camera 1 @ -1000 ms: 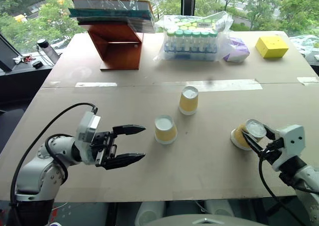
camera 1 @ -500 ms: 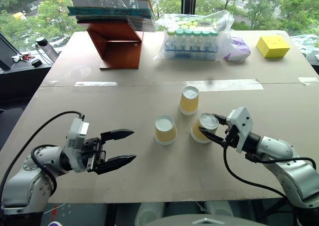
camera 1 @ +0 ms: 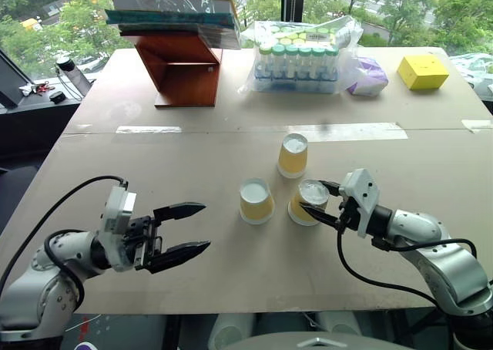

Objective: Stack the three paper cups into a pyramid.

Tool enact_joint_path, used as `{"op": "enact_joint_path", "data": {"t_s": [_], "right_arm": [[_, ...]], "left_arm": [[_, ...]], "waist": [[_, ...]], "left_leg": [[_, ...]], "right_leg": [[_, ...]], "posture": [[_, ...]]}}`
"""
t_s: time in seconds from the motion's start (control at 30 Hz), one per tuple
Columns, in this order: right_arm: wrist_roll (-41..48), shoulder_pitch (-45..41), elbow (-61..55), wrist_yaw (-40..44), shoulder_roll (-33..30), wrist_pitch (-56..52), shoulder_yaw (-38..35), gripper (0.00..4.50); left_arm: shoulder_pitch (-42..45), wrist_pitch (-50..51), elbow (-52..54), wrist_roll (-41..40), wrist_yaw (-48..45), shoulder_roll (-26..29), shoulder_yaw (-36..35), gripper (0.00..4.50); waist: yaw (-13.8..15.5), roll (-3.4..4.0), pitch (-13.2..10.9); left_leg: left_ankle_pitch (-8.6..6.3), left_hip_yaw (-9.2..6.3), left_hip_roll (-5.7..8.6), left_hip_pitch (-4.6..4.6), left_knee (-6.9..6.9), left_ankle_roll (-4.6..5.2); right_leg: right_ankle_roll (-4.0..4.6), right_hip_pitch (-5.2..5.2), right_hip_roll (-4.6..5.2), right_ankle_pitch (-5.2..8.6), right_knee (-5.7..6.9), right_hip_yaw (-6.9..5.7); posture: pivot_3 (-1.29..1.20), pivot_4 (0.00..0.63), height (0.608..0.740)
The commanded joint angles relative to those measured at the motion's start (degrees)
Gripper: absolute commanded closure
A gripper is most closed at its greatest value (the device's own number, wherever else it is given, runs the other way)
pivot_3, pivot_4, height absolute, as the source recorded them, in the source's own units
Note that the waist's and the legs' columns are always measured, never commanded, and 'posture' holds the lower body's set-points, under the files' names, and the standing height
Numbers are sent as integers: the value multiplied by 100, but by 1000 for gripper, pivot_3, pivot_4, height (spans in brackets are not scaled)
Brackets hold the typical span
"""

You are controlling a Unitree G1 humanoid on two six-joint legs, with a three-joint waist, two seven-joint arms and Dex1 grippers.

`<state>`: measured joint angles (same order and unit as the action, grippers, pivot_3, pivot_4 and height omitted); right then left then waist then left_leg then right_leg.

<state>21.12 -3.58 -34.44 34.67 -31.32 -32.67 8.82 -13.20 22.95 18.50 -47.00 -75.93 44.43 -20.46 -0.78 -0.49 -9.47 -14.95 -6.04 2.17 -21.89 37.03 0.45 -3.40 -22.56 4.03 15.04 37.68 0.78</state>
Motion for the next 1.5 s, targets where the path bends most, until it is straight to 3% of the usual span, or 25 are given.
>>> {"op": "enact_joint_path", "data": {"t_s": [0.03,0.43,1.17,1.33,1.5], "right_arm": [[26,15,-193,33,-76,27,-130,2410],[16,-683,80,456,68,114,392,2410],[-266,-945,594,1036,77,500,734,2410],[-224,-1027,576,1073,65,431,688,23],[848,-1434,-23,995,-63,-429,-222,23]], "left_arm": [[-8,-47,156,-114,-5,-7,-160,0],[109,60,193,-118,30,18,-39,0],[-46,-5,176,-55,-5,-39,-77,0],[-89,-50,132,-49,-43,-43,-101,0],[-89,23,102,-233,204,-207,-287,0]], "waist": [[5,0,0],[-1,0,0],[-5,0,0],[-2,0,-1],[-6,0,-3]], "left_leg": [[0,0,0,0,0,0],[0,7,-2,-1,0,0],[0,7,-2,0,0,-1],[0,6,-2,-1,0,-1],[-1,8,-2,-3,2,-1]], "right_leg": [[0,0,0,0,0,0],[0,-6,-1,-1,0,-1],[0,-7,0,-1,1,0],[0,-7,1,-1,1,0],[0,-7,4,-1,0,2]], "posture": [[0,150,740],[0,150,740],[0,150,740],[0,150,740],[0,150,740]]}}
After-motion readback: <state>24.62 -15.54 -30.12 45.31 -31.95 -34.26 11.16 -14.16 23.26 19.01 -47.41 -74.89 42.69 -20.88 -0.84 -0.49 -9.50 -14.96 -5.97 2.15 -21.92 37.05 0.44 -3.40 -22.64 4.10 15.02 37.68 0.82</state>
